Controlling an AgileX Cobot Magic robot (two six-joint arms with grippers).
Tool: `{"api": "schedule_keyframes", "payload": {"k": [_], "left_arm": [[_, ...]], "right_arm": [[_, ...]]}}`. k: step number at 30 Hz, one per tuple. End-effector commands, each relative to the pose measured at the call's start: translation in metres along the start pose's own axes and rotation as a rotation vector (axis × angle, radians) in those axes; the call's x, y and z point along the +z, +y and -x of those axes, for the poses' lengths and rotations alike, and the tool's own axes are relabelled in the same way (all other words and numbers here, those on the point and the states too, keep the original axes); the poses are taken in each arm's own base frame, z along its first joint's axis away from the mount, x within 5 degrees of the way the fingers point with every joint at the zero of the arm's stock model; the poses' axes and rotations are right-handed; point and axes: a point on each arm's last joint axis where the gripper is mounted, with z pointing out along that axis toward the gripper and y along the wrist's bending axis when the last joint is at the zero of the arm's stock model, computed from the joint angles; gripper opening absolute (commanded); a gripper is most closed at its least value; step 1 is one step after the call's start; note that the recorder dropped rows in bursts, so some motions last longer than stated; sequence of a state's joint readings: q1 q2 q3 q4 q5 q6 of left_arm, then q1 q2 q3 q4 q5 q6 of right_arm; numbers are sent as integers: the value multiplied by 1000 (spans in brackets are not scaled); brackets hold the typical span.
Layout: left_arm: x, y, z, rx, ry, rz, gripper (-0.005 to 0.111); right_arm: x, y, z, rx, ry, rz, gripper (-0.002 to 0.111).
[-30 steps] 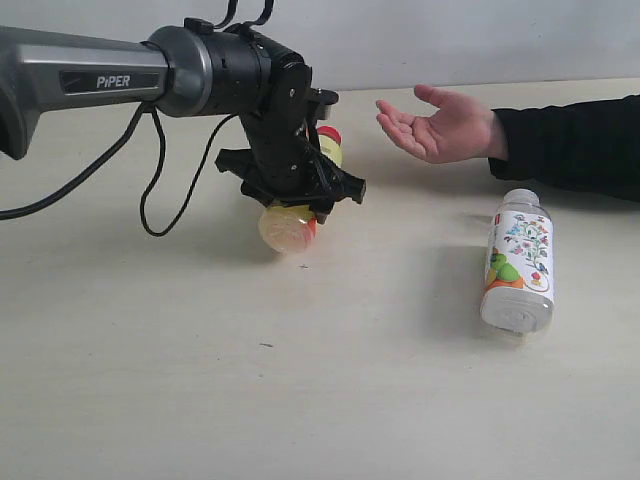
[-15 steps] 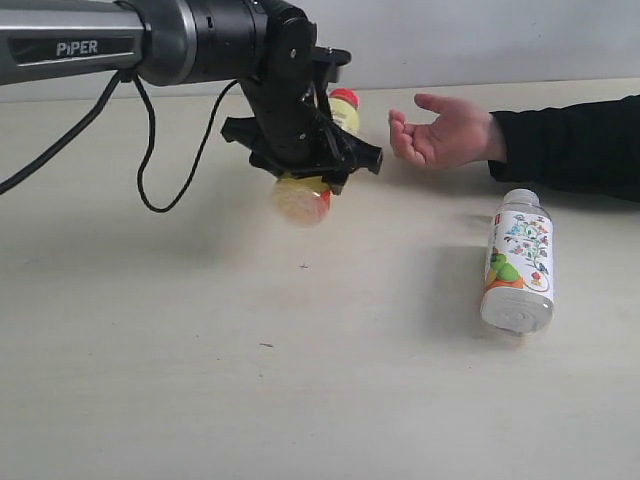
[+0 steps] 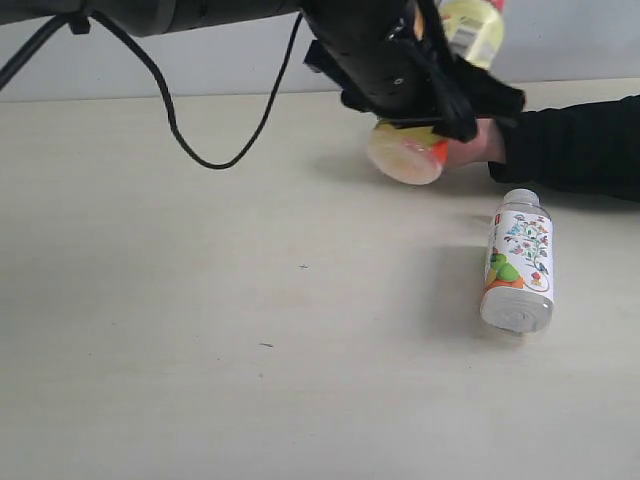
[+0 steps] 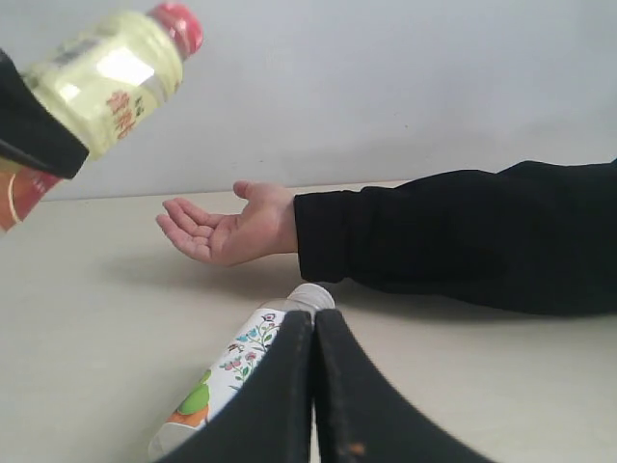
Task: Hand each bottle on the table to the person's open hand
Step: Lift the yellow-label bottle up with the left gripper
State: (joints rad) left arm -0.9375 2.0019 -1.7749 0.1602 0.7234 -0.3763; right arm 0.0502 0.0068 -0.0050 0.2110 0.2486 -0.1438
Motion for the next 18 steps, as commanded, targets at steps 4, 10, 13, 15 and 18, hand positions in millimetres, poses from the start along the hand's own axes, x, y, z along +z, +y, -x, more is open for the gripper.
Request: {"api": "schedule_keyframes", "payload": {"k": [4, 10, 13, 15, 18], "left_arm": [[-24, -29, 21, -168, -233, -147, 0], [-25, -25, 32, -277, -319, -200, 0], [-24, -18, 36, -330, -342, -209, 0], [-20, -10, 38, -377, -349, -207, 0], [-11, 1, 39, -431, -348, -195, 0]], "right_arm": [[0, 0, 0, -3, -13, -6, 0], [0, 0, 0, -3, -13, -6, 0], [0, 0, 0, -3, -13, -6, 0], [0, 0, 0, -3, -13, -6, 0], [0, 0, -1, -3, -10, -5, 0]]}}
